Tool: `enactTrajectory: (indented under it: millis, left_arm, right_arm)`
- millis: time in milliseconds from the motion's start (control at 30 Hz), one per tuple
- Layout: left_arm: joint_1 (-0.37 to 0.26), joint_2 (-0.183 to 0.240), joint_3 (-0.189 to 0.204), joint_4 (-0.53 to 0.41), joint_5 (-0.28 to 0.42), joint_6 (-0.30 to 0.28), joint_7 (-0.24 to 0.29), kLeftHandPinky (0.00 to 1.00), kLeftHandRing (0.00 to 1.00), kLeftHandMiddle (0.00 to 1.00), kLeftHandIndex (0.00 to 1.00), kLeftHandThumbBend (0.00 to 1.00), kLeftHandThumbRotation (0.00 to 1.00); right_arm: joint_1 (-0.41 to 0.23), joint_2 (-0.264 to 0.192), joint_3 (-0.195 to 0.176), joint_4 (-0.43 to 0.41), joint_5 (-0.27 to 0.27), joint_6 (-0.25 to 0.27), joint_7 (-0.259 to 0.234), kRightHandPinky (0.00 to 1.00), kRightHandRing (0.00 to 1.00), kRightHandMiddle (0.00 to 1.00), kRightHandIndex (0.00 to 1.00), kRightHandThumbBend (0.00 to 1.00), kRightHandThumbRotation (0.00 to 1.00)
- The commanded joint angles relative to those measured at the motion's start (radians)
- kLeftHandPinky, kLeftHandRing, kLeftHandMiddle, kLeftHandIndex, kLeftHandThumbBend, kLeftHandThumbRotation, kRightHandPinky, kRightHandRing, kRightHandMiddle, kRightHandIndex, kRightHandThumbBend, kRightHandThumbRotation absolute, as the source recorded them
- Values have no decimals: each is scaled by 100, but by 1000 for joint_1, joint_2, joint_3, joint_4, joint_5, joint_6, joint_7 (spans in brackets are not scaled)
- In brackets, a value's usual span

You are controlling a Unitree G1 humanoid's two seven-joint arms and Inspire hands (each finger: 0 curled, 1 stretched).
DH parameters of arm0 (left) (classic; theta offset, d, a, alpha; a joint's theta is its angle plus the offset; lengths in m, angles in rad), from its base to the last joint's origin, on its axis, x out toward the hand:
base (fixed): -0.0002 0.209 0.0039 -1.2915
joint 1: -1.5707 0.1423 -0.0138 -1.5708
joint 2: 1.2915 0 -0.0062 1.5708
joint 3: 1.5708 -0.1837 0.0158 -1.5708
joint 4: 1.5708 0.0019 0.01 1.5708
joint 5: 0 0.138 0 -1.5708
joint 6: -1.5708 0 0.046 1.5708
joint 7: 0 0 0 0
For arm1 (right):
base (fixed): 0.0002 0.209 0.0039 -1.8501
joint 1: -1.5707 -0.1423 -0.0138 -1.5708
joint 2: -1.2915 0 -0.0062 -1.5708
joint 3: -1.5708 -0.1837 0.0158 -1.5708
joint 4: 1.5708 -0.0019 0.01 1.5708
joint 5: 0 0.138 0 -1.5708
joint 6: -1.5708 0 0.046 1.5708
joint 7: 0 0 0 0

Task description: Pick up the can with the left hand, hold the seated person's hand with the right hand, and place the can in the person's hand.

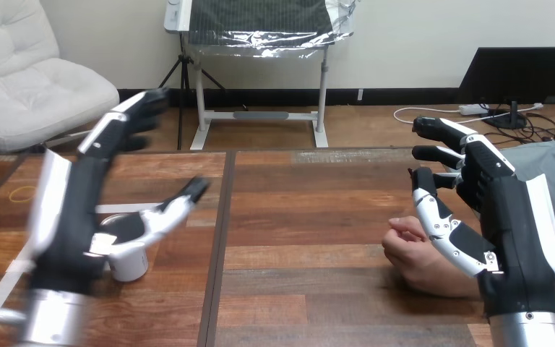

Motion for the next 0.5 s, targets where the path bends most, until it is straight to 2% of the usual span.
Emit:
enactTrajectory:
  millis: [0,233,267,467]
  left_arm:
    - [-43,117,67,-58,41,57,-57,79,83,84,82,72,0]
    - [-59,223,101,-51,90,101,-118,78,82,83,81,73,1]
    - [-64,248,106,-46,102,109,-133,78,82,83,81,73,1]
    - [-77,340,117,-35,154,157,-203,76,81,83,81,72,6]
  right_arm:
    - [-56,-10,-11,-21,-3,-8,0,56,72,79,74,26,0]
    - [-58,-11,-13,-20,9,-3,6,56,72,79,74,26,0]
    - [-59,-11,-13,-21,11,0,8,56,72,79,74,26,0]
    - [-58,-12,-11,-29,6,11,14,57,73,80,74,26,0]
